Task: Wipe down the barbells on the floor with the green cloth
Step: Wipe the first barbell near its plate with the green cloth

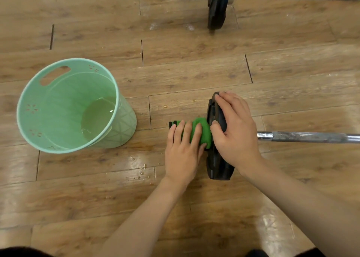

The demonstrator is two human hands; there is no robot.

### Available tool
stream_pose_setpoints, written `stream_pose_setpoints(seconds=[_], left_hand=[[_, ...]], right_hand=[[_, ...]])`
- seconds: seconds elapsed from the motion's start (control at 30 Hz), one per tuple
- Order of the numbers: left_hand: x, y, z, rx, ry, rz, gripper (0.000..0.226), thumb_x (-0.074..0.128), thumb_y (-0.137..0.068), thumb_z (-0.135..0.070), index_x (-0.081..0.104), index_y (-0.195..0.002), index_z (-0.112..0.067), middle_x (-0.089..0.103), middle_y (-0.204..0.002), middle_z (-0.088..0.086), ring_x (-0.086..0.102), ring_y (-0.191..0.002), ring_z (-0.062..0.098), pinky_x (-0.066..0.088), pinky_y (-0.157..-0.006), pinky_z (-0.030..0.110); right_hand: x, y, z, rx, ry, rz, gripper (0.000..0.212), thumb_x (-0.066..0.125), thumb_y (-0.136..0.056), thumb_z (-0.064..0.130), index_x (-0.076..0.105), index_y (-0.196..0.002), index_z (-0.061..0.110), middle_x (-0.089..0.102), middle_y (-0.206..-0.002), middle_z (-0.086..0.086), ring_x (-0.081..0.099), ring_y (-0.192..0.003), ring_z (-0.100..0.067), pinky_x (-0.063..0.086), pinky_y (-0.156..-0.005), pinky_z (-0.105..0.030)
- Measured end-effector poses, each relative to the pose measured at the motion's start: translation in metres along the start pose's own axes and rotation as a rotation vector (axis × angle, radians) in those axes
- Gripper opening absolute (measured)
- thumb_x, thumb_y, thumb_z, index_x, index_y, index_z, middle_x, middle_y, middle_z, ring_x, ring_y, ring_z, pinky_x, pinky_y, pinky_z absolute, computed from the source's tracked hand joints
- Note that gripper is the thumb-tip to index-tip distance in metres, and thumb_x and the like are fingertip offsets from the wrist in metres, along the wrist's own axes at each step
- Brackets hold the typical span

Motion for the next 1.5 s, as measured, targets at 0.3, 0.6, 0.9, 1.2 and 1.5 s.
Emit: stream_pose_setpoints(seconds=[0.3, 0.6, 0.9, 1.2, 1.5], left_hand=[[-0.007, -0.085, 0.007, -0.09, 0.02, 0.276, 0.047, 0.036, -0.108, -0.045, 0.071, -0.097, -0.015, 0.071, -0.094, 0.007, 0.066, -0.087, 0.035, 0.034, -0.067, 0.037], [-0.001, -0.016, 0.003, 0.003, 0.022, 0.006, 0.046, 0.039, -0.111, -0.041, 0.057, -0.14, -0.011, 0.06, -0.135, 0.014, 0.05, -0.129, 0.036, 0.031, -0.119, 0.049], [-0.012, -0.093, 0.009, -0.203, 0.022, 0.281, 0.047, 0.038, -0.104, -0.038, 0.075, -0.089, -0.013, 0.073, -0.09, 0.011, 0.067, -0.085, 0.034, 0.039, -0.068, 0.036], [-0.004, -0.028, -0.004, -0.02, 0.062, -0.07, 0.041, 0.042, -0.109, -0.035, 0.059, -0.138, -0.012, 0.06, -0.135, 0.013, 0.051, -0.128, 0.035, 0.031, -0.119, 0.048], [-0.02, -0.03, 0.005, -0.134, 0.097, -0.032, 0.031, 0.055, -0.102, -0.038, 0.069, -0.105, -0.01, 0.064, -0.096, 0.012, 0.057, -0.09, 0.035, 0.042, -0.091, 0.047]], right_hand=[[0.001, -0.033, -0.013, 0.129, 0.002, 0.06, 0.065, 0.047, -0.083, 0.03, 0.06, -0.142, 0.005, 0.056, -0.146, -0.004, 0.046, -0.138, -0.02, 0.029, -0.113, -0.021], [-0.003, -0.019, -0.007, 0.09, -0.001, 0.04, 0.064, 0.047, -0.083, 0.031, 0.061, -0.139, 0.004, 0.057, -0.142, -0.005, 0.047, -0.134, -0.02, 0.031, -0.114, -0.023], [-0.001, -0.036, -0.012, 0.145, -0.03, 0.064, 0.063, 0.049, -0.081, 0.029, 0.063, -0.137, 0.006, 0.06, -0.14, -0.003, 0.049, -0.133, -0.02, 0.031, -0.109, -0.02], [-0.002, -0.035, -0.011, 0.132, -0.002, 0.053, 0.072, 0.04, -0.081, 0.04, 0.062, -0.139, 0.005, 0.059, -0.143, -0.006, 0.049, -0.136, -0.022, 0.031, -0.114, -0.021], [-0.009, 0.01, 0.009, 0.033, 0.288, 0.042, 0.073, 0.042, -0.087, 0.038, 0.048, -0.153, 0.007, 0.046, -0.159, -0.013, 0.033, -0.152, -0.031, 0.03, -0.121, -0.057]])
Point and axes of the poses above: each hand's wrist, its own y-axis away from the middle knuckle, its own x-axis out of the palm, z = x × y, the point moved 7 cm from there along -y, towards the middle knuckle
